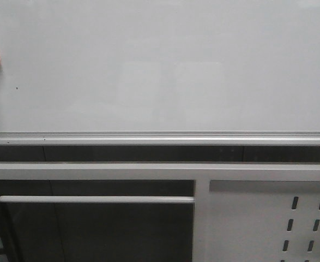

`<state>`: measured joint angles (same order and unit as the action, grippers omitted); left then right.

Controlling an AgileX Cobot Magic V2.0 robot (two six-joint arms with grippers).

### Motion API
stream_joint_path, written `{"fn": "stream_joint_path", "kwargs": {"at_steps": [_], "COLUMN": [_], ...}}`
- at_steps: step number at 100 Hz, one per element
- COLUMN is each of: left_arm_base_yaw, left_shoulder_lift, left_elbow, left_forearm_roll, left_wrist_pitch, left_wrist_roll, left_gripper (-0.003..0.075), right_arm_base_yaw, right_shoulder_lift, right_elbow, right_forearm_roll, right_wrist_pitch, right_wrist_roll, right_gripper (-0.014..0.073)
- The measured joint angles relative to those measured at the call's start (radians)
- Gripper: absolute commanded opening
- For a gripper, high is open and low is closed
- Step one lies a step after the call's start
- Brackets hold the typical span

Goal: Write number 1 on whiteboard

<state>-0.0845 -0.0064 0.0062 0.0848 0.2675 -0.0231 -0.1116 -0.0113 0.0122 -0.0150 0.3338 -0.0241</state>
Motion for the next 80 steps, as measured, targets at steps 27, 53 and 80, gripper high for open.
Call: {"fn": "stream_joint_path", "kwargs": {"at_steps": [27,53,80], "left_arm_base_yaw": [0.0,0.0,0.0], "left_shoulder_lift": [0.0,0.0,0.0], "left_elbow": [0.0,0.0,0.0], "left_forearm_roll": [0.0,-0.002,-0.029], "left_wrist_pitch": [0.0,0.0,-0.005], "left_wrist_roll": [0.0,0.0,0.0], "left_gripper": [-0.0018,-0.0018,-0.0018], "right_arm_base_yaw": [0.0,0.0,0.0], "right_shoulder_lift": [0.0,0.0,0.0], "right_elbow": [0.0,0.0,0.0], "right_forearm_roll": [0.0,0.0,0.0], "right_wrist_pitch": [0.0,0.0,0.0], "right_wrist_roll": [0.0,0.0,0.0], "right_gripper": [-0.0079,-0.0079,-0.0079]}}
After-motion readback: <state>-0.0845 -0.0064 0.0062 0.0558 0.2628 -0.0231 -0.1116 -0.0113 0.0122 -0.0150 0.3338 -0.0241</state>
